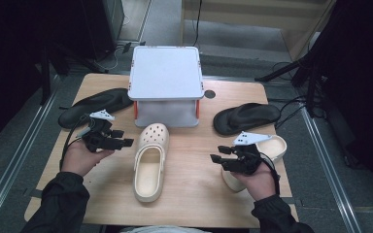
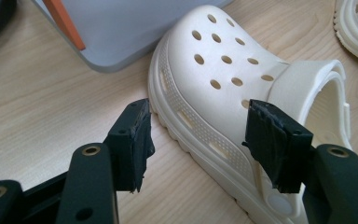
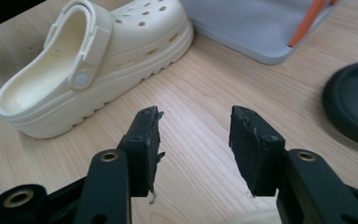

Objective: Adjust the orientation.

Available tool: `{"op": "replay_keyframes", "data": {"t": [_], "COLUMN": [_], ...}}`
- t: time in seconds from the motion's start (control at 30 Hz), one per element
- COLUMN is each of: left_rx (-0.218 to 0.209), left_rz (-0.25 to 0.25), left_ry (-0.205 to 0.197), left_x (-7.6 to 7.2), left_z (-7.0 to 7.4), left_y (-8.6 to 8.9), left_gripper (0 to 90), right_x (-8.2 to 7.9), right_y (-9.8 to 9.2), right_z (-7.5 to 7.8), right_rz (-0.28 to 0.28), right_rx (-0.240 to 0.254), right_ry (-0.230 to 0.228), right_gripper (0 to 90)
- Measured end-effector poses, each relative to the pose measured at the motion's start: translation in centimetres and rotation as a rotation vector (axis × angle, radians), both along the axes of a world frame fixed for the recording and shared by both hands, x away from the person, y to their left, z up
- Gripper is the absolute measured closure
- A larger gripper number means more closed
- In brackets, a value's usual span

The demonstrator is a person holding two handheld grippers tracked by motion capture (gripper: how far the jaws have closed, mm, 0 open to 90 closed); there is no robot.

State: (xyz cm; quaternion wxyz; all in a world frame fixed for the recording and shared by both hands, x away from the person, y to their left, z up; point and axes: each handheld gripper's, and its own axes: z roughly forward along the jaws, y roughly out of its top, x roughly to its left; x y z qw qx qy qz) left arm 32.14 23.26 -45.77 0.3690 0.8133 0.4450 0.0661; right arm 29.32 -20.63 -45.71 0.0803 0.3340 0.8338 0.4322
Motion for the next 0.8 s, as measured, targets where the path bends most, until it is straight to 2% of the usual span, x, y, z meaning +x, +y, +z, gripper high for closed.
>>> {"op": "replay_keyframes", "data": {"t": [0.07,0.17,0.43,0.6,0.8], "left_rx": [-0.005,-0.01,-0.011,-0.01,-0.02], "left_rz": [0.002,0.002,-0.005,-0.027,-0.019], "left_ry": [-0.014,-0.012,0.021,0.013,0.015], "left_x": [0.0,0.1,0.5,0.6,0.9], "left_z": [0.0,0.1,-0.3,-0.4,-0.5], "left_y": [0.0,0.1,-0.2,-0.6,-0.5], "left_gripper": [42.2,42.8,44.0,44.0,43.9], "right_x": [-0.2,-0.5,-0.8,-1.2,-1.5], "right_y": [-0.7,-1.6,-4.1,-6.5,-9.1], "right_z": [0.1,0.2,0.4,1.1,1.2], "right_rz": [-0.02,-0.044,-0.099,-0.177,-0.249], "right_rx": [-0.011,-0.026,-0.015,-0.022,-0.021], "right_ry": [0.003,-0.007,0.0,-0.024,-0.032], "right_gripper": [53.5,53.9,54.7,55.2,55.2]}}
